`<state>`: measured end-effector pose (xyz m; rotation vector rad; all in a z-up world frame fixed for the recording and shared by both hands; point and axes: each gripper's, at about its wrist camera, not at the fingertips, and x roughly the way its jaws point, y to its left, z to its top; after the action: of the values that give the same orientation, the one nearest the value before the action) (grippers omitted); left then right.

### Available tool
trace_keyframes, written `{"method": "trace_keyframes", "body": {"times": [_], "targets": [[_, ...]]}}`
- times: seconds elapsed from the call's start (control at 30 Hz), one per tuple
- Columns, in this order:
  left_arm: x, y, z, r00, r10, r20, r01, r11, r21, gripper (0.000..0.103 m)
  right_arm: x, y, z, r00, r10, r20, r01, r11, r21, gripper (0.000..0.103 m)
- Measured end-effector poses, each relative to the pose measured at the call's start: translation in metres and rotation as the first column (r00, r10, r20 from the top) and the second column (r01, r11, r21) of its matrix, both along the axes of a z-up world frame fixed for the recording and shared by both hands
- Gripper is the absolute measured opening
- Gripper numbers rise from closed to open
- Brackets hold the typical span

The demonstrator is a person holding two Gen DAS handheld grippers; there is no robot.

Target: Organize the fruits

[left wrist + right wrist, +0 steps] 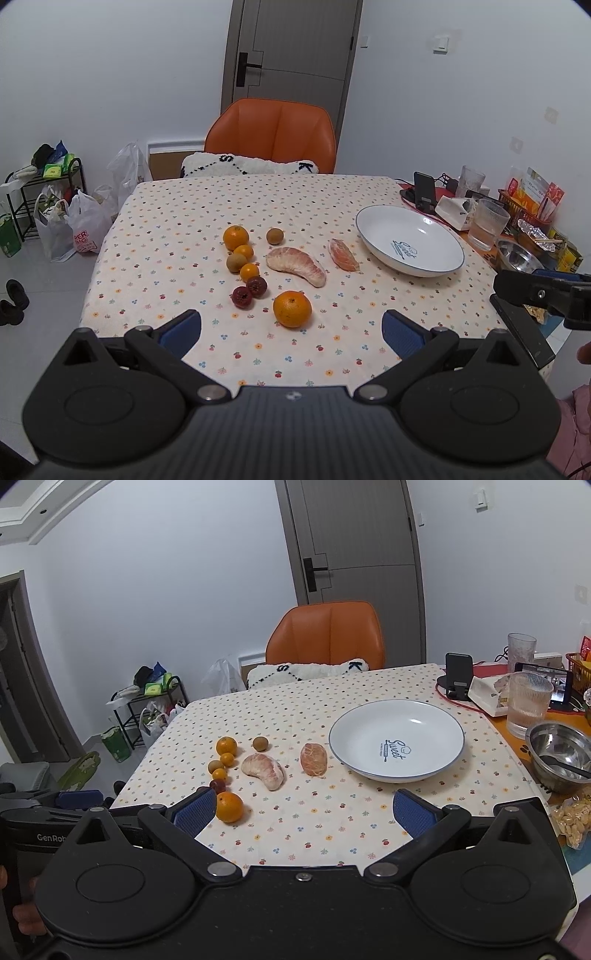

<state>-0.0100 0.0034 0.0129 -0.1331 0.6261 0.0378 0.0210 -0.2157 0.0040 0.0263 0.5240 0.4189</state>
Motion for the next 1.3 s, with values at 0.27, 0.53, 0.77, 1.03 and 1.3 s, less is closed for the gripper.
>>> {"method": "trace_keyframes", "body": {"times": [0.27,0.53,0.77,1.03,1.3], "targets": [[0.001,0.001,-0.001,1.0,-0.001,-0.004,0.001,1.0,0.0,0.103,0.003,0.0,-0.001,1.0,0.001,-0.004,-0.001,1.0,0.0,0.103],[0.015,0.005,-0.007,1.0,-0.002,-0.015,0.002,1.0,-0.023,0.103,0.016,0.001,-0.005,1.0,0.012,0.004,-0.012,1.0,0.02,0.103],[0.028,0.008,-0.009,1.0,0.005,-0.012,-0.005,1.0,-0.03,0.103,0.029,0.002,-0.012,1.0,0.022,-0.002,-0.022,0.999,0.032,0.103],[0.04,0.008,-0.027,1.0,-0.006,-0.013,0.006,0.999,-0.039,0.103,0.039,0.005,-0.028,0.998,0.05,-0.034,-0.049,0.998,0.042,0.103],[0.054,0.019,-0.051,1.0,-0.005,0.003,0.005,0.995,-0.1,0.1,0.056,0.015,-0.048,0.995,0.08,-0.053,-0.078,0.996,0.038,0.1]]}}
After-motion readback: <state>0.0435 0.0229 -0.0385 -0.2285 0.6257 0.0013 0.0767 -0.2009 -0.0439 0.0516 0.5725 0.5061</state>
